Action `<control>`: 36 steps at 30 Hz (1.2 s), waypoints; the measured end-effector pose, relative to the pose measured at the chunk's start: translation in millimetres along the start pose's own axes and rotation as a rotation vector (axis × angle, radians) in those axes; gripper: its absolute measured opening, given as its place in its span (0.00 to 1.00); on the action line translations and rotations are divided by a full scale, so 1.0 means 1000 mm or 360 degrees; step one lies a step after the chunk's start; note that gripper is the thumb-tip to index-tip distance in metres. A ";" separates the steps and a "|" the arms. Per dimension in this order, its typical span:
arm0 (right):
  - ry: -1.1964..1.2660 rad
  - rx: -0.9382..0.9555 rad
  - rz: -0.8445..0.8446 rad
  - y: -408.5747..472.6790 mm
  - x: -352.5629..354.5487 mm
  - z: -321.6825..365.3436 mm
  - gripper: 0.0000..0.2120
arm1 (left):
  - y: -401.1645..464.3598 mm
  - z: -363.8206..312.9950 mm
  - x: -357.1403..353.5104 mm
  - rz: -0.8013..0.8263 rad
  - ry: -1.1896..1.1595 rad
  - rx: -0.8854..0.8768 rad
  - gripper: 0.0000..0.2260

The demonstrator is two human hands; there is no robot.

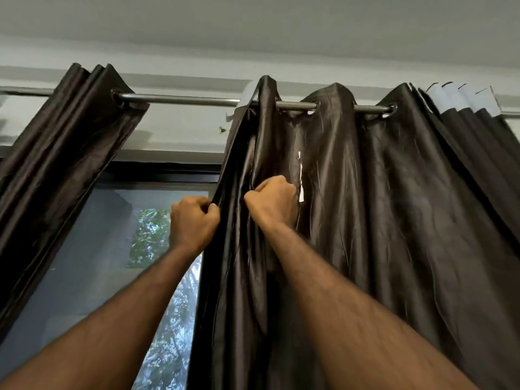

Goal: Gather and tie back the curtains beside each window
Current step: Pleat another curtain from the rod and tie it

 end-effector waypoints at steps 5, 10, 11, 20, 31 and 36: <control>0.0028 -0.0109 -0.0020 -0.004 0.008 -0.014 0.05 | -0.012 -0.041 -0.023 0.0097 -0.0153 -0.0111 0.21; -0.0040 -0.0182 -0.0057 0.003 0.024 -0.031 0.05 | -0.019 -0.056 -0.052 0.0194 0.0001 -0.0071 0.18; -0.0120 -0.0148 -0.0090 0.005 0.029 -0.035 0.06 | -0.020 -0.054 -0.053 0.0172 0.0076 -0.0029 0.16; 0.0385 -0.0112 0.0513 0.014 0.002 -0.060 0.08 | -0.039 -0.076 -0.070 0.0222 -0.0269 -0.0099 0.16; -0.0625 0.0022 -0.0543 0.048 0.119 -0.130 0.31 | -0.038 -0.037 -0.078 0.0165 -0.0203 0.0035 0.07; -0.0418 -0.0310 -0.0512 0.051 0.122 -0.158 0.40 | -0.039 -0.036 -0.070 0.0128 -0.0261 0.0049 0.07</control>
Point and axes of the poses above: each hand's wrist, its own y-axis towards the middle knuckle, its own x-axis out of the back of the hand, z = x × y, the point moved 8 cm from there along y, towards the middle knuckle, and after that the axes turned 8 degrees about -z, right-handed, at the moved point
